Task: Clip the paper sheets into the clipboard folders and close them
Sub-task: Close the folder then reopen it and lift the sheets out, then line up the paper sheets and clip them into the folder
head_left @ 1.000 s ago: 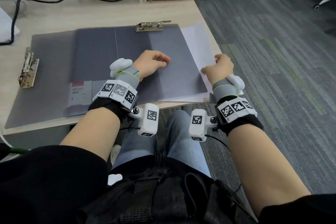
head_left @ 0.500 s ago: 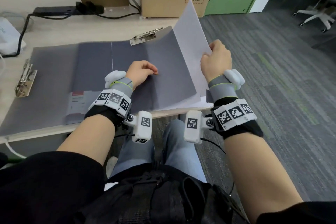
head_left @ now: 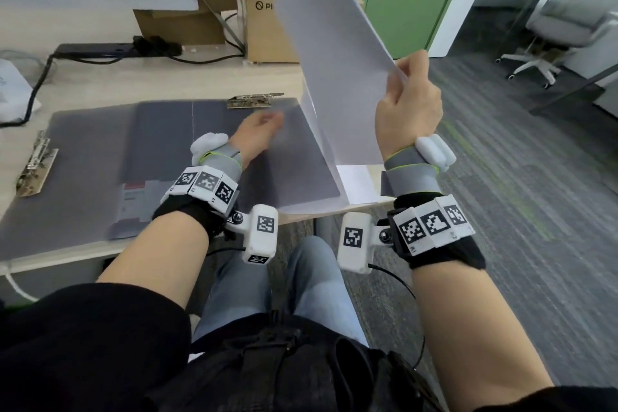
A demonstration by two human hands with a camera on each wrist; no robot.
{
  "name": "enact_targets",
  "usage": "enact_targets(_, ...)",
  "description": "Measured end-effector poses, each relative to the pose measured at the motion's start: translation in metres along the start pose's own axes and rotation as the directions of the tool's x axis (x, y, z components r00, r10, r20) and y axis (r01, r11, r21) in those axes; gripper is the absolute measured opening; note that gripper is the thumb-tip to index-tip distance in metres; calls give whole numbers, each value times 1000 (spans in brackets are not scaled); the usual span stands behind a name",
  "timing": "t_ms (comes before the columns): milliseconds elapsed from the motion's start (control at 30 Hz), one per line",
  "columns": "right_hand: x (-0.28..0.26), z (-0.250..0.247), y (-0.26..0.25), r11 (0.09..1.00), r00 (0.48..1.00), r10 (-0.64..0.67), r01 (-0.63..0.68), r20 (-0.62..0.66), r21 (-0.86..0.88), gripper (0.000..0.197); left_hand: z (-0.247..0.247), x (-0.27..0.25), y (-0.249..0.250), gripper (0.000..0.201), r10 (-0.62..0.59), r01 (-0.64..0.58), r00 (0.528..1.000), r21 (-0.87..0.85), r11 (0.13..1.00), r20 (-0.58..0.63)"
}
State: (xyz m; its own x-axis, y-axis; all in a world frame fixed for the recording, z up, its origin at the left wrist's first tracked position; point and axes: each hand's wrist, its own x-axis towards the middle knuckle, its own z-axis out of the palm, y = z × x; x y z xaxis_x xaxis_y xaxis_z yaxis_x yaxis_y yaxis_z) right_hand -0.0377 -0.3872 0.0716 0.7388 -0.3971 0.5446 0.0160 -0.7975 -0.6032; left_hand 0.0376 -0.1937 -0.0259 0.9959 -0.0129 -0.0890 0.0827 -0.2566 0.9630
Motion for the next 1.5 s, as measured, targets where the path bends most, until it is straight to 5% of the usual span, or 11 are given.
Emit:
enact_targets(200,-1,-1,-8,954,994,-73,94,-84,285,18,-4,6,43,57,69,-82,995,-180,980,-74)
enact_targets(267,0,10,-5,896,997,-67,79,-44,437,9,-10,3,53,50,89,-133,983,-291,947,-160)
enact_targets(367,-2,27,-5,771,995,-40,-27,92,637,21,-28,-2,56,31,71,-234,931,-435,869,-359)
enact_targets(567,-20,62,13,672,865,30,-389,502,631,31,-44,-22,33,18,41,-213,904,-364,907,-427)
enact_targets(867,-14,75,-10,443,864,63,-473,499,762,33,-59,-34,53,9,196,-348,861,-263,900,-470)
enact_targets(1033,-16,93,-12,531,865,119,-470,487,705,27,-65,-25,28,41,88,-215,890,-241,946,-447)
enact_targets(1133,-5,102,-16,573,856,153,-483,493,661,9,-74,-20,25,22,115,-215,908,-212,953,-403)
enact_targets(1233,5,110,-16,674,828,202,-506,524,539,8,-83,-10,15,22,3,-55,936,-138,989,-352)
enact_targets(1333,0,123,-8,821,760,247,-494,602,286,20,-87,-11,-1,28,-182,184,947,-18,983,-263)
enact_targets(1500,-14,160,12,841,629,342,-537,698,72,21,-97,-10,-29,18,-406,420,894,37,907,-189)
